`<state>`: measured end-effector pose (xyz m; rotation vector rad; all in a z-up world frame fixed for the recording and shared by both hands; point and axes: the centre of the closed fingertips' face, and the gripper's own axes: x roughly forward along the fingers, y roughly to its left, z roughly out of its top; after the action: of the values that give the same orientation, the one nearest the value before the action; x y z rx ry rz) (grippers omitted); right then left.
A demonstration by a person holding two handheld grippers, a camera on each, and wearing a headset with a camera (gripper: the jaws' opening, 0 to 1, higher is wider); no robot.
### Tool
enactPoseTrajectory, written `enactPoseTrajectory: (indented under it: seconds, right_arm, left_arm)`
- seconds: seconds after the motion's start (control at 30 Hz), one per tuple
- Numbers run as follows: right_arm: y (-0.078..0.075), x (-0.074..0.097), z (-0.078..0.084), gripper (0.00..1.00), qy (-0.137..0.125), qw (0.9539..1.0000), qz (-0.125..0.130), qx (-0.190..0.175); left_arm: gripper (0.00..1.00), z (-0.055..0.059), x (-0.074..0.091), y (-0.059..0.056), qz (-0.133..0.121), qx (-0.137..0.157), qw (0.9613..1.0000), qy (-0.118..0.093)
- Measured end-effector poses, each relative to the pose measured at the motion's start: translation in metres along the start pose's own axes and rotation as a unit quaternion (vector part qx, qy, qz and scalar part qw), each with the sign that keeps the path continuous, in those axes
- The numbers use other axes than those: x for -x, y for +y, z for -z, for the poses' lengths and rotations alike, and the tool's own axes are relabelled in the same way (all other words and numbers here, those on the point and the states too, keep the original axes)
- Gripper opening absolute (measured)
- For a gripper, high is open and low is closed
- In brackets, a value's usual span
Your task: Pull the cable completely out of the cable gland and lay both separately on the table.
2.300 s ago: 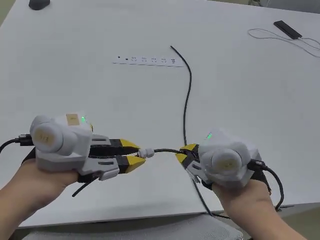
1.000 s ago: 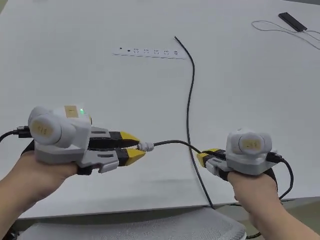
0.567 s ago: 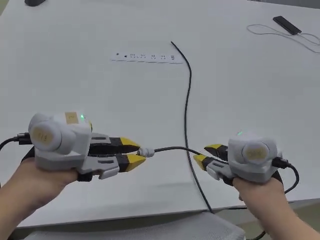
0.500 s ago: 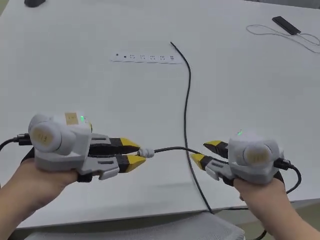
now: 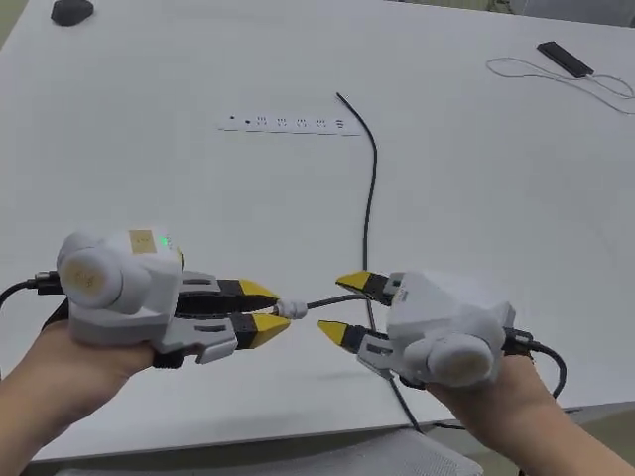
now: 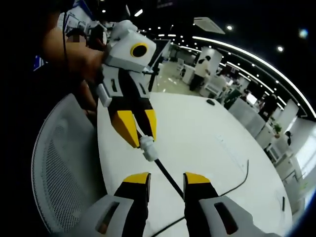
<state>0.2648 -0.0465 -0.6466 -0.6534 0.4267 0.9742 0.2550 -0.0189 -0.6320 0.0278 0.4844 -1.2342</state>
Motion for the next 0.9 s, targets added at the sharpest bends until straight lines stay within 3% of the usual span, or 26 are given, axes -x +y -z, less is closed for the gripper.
enactPoseTrajectory:
  seconds: [0.07,0.47,0.8,0.9]
  right_arm:
    - [0.002,-0.002,-0.001,0.18,0.005,0.9998,-0.002,0.017]
    - [0.01,-0.009,-0.004,0.06,-0.003,0.9994,-0.02,0.029]
    - [0.012,-0.01,0.001,0.02,-0.007,0.9996,-0.024,-0.01]
    - [0.008,-0.01,0.009,0.02,0.007,0.9996,-0.016,-0.02]
  left_arm:
    - [0.15,-0.001,0.0,0.0,0.0,0.0,1.0,-0.001]
    - [0.15,0.002,-0.002,-0.008,0.004,0.0,1.0,0.003]
    - [0.15,0.003,-0.004,-0.009,0.0,-0.007,1.0,0.004]
    - [0.15,0.001,-0.004,-0.009,-0.001,-0.008,1.0,-0.001]
